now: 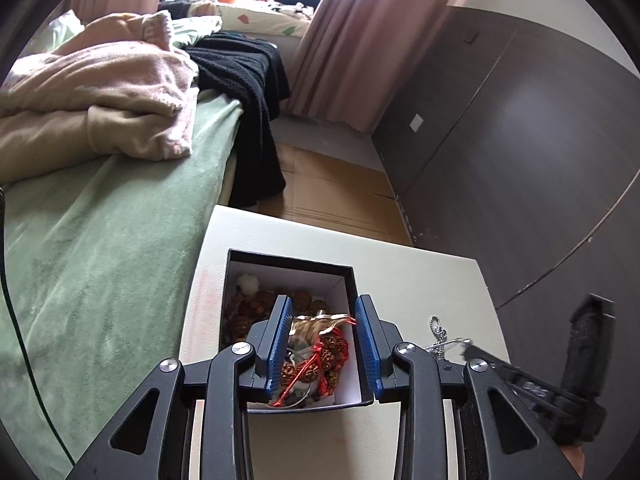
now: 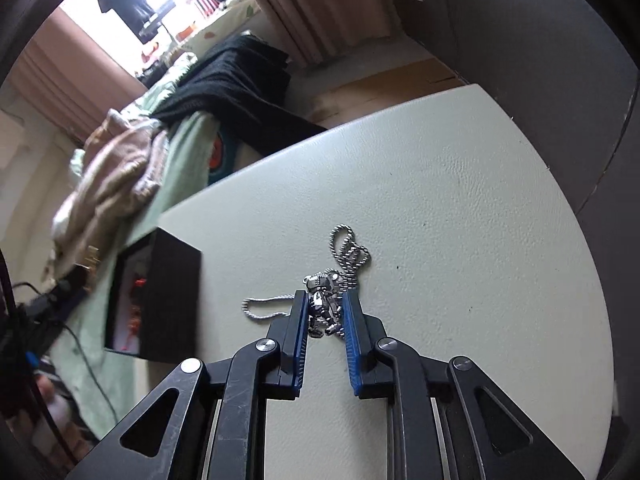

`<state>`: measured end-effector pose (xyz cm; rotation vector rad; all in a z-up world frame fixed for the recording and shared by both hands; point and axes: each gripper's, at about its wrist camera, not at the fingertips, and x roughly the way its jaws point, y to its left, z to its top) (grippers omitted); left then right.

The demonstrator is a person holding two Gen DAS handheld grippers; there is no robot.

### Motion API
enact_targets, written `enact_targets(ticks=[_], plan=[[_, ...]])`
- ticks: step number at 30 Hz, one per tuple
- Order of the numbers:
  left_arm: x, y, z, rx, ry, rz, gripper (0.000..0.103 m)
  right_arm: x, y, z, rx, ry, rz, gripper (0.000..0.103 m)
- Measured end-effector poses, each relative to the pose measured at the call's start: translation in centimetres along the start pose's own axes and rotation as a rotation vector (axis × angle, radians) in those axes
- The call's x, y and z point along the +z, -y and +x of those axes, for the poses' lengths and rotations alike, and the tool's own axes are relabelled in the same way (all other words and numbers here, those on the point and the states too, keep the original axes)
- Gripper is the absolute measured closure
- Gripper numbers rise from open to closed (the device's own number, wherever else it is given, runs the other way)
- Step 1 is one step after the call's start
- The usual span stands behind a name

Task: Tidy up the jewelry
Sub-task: 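Drop the butterfly necklace into the black box with the left tool while the right tool grasps the silver chain, then carry the silver chain over the black box and open the right tool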

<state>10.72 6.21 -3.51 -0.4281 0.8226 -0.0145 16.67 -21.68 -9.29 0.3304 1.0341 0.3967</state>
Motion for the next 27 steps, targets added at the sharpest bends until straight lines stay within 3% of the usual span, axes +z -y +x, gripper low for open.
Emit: enact_targets(ticks=[2,3,11,19,27], plan=[[-0.1,-0.5,-0.3,-0.015,-0.011,-0.030,0.047,-0.1,-0.4,-1.0,0.033,0.024,0.006,0.085],[-0.1,-0.8,-0.6,-0.025,0.000,-0.049,0.045,-0.2,-0.6,-1.5,0.044,0.036,0.006,0.085],[0.5,-1.6,-2.3,-0.022,0.048,-0.070,0.042,0.4,-4.0,-6.0,0.083,0.137,-0.030,0.085],[1.5,-3.2,-3.9,-0.073,0.106,-0.099,0.042,4.6,-10.8,-12.1,0.033,0.248,-0.145,0.085],[2.4,-4.6,-5.8,-0.122,0.183,-0.125,0.017,7.4,-16.7,-18.2,0.001,0.343,-0.217,0.085]])
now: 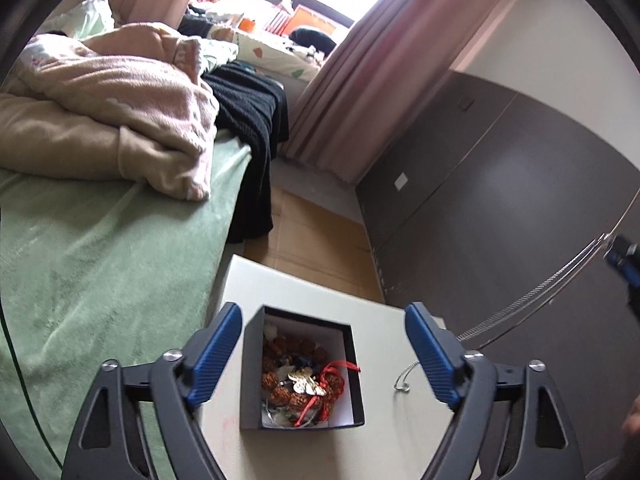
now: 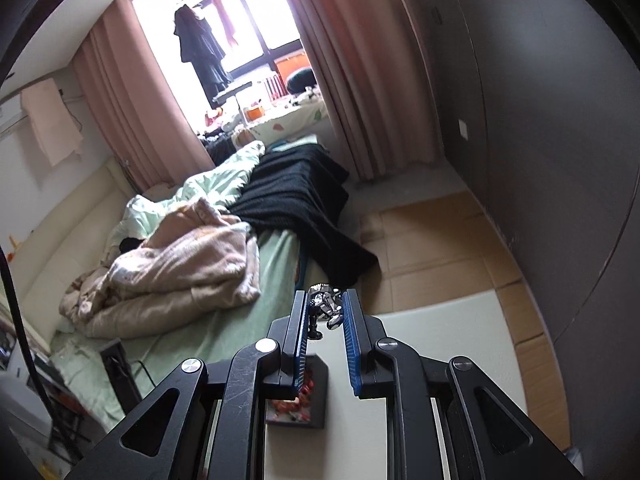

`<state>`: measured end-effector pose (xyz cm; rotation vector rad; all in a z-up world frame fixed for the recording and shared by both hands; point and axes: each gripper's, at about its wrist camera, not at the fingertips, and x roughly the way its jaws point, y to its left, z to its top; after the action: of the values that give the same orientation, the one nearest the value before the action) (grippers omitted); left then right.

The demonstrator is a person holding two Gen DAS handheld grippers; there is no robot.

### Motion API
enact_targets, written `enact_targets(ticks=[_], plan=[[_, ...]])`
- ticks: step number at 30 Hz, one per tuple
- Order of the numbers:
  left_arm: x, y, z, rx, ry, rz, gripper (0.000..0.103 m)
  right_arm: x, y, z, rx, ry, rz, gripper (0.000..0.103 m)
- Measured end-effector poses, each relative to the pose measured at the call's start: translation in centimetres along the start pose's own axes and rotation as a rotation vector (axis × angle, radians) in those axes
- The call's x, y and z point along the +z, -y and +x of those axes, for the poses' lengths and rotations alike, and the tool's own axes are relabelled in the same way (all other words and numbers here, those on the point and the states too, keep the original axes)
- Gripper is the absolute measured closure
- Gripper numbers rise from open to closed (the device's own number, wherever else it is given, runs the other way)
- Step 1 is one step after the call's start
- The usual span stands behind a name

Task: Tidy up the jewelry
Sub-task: 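Carry the silver chain over the black box and open the right tool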

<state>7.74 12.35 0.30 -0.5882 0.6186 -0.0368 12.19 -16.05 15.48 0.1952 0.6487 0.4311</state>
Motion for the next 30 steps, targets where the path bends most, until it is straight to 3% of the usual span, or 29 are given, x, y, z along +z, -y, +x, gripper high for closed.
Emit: enact_targets(ticks=[9,16,22,30], plan=[[1.3,-3.3,-1.2,-0.005,0.036,-0.111,0.013,4.4,-6.6,-3.1,-0.008,0.086,-0.089,0.085],[1.5,-4.2,-1.9,-0.020,0.048,-0.148,0.013,5.6,-10.5,-3.8,0.016,0.106,-0.153,0.085],[1.5,-4.4,-2.2,-0.027,0.044,-0.150,0.013,4.0,-11.6,-1.8,0.024,0.072,-0.172,0.085],[1.3,-4.7,-2.4,-0.022,0.042,-0.162,0.013,-1.0,-9.5,4.7,0.015,-0.069,-0.129,0.085]])
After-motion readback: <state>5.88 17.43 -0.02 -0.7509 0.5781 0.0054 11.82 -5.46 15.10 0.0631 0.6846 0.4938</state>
